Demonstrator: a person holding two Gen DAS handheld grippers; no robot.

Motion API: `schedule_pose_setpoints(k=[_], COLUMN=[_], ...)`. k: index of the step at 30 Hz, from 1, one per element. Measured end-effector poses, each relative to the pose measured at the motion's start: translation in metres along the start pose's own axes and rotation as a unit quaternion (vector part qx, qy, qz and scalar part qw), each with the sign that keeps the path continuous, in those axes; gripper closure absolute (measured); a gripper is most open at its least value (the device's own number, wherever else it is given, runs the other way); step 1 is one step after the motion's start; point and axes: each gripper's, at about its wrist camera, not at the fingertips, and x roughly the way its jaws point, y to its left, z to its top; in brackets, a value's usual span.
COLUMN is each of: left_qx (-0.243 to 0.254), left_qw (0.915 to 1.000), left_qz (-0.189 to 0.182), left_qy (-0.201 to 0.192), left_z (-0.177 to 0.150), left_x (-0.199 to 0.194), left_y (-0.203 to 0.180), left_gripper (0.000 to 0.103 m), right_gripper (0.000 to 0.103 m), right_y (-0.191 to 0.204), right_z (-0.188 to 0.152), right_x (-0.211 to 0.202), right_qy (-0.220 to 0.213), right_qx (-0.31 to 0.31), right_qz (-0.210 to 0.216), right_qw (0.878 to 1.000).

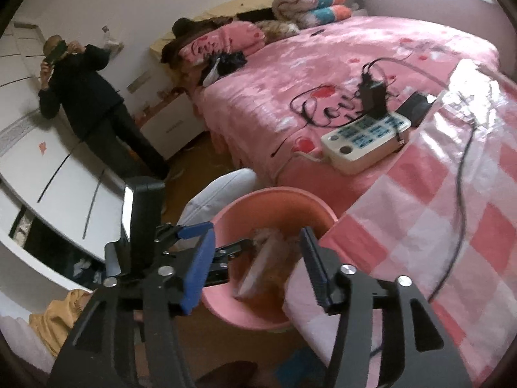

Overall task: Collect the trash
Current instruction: 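Carry the foil bag and Coffeemix stick to the pink bucket and release both, then return both open tools from the bucket to the remaining trash on the bed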

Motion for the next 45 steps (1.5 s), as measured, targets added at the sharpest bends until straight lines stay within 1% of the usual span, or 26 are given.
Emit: schedule_pose_setpoints(k=[4,6,9,11,20,23,29,33,37,45], left_qx=[0.005,0.005,0.012,0.018,0.053,0.064,0.092,0.118,0.150,0.203], left_qw=[0.9999,0.9999,0.9997,0.9995,0.9971,0.9956,0.9913,0.9867,0.9804,0.9683], left_qz=[0.000,-0.004,-0.007,-0.010,-0.032,-0.044,-0.063,-0.079,-0.094,-0.118], left_qy=[-0.012,-0.015,-0.021,-0.026,-0.043,-0.053,-0.070,-0.079,-0.086,-0.086], left_z=[0.003,0.002,0.003,0.004,0.011,0.017,0.030,0.039,0.047,0.058], left_x=[-0.003,-0.005,-0.007,-0.009,-0.023,-0.031,-0.046,-0.054,-0.060,-0.061], left_y=[-0.001,-0.002,-0.006,-0.011,-0.039,-0.052,-0.086,-0.117,-0.150,-0.212], left_gripper=[0.021,0.021,0.021,0.021,0.021,0.021,0.021,0.021,0.021,0.021], right_gripper=[0.030,0.024,0.021,0.019,0.018,0.016,0.016,0.016,0.015,0.015], right_y=[0.002,0.001,-0.005,-0.010,-0.034,-0.047,-0.075,-0.099,-0.128,-0.177], right_z=[-0.004,-0.008,-0.014,-0.017,-0.026,-0.028,-0.033,-0.038,-0.043,-0.058], right_x=[-0.018,-0.026,-0.035,-0.039,-0.066,-0.078,-0.105,-0.129,-0.156,-0.201], right_qy=[-0.023,-0.031,-0.038,-0.041,-0.060,-0.074,-0.101,-0.122,-0.145,-0.173], right_qx=[-0.010,-0.006,-0.005,0.001,0.031,0.046,0.079,0.107,0.139,0.180], right_qz=[-0.037,-0.048,-0.073,-0.080,-0.100,-0.110,-0.128,-0.140,-0.156,-0.187], right_qw=[0.999,0.998,0.997,0.996,0.993,0.990,0.984,0.977,0.967,0.950])
